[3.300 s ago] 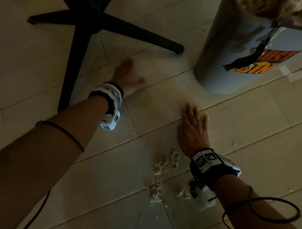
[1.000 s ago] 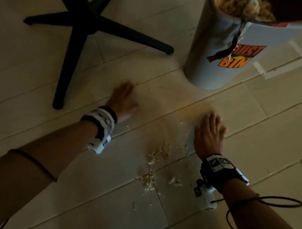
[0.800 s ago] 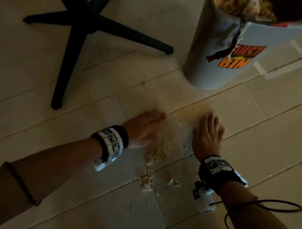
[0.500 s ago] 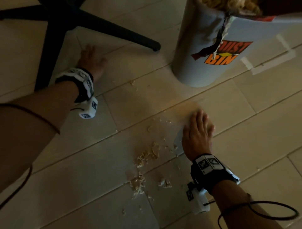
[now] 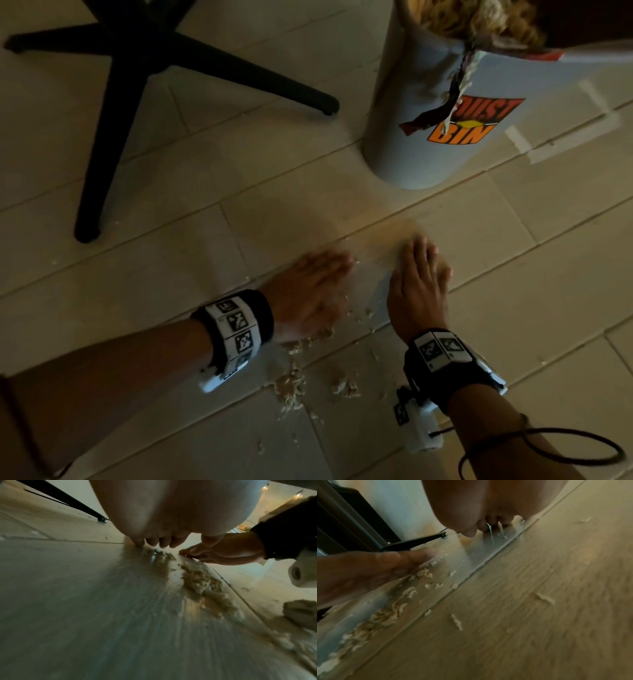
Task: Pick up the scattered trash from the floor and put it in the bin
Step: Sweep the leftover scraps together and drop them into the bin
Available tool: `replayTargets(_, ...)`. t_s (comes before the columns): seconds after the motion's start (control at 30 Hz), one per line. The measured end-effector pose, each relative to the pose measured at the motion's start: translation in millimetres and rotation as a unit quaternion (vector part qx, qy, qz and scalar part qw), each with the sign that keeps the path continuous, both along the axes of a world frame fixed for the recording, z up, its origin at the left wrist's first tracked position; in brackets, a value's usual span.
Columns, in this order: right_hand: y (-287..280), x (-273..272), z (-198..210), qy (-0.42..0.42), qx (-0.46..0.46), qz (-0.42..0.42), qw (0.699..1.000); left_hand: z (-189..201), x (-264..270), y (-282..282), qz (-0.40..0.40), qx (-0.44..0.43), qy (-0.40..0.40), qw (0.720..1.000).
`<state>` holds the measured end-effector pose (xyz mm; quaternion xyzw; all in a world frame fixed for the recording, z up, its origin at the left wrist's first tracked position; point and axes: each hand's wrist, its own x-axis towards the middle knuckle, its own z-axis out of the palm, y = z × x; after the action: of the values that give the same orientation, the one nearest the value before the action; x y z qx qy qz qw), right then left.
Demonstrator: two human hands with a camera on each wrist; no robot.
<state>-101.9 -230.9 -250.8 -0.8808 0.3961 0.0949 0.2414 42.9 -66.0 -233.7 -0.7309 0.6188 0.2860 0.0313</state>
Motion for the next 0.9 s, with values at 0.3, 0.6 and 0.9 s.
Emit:
replayTargets(0.3,-8.4,-34.0,6.5,-0.02,0.002,-0.114,0.993,7.0,192.9,26.0,0.448,0.0,-0.078,0.89)
replayTargets(0.6,45.3,-42.5,-6.2,-0.02,0.002,-0.007,1.0,-2.5,9.0,17.6,0.039,0.035,-0.067,0.996)
replayTargets(0.9,23.4,-12.7,12.9,-0.07,0.036,0.024,0.997,3.2,59.4,-53.3,0.117,-0.02,-0.038,0.992)
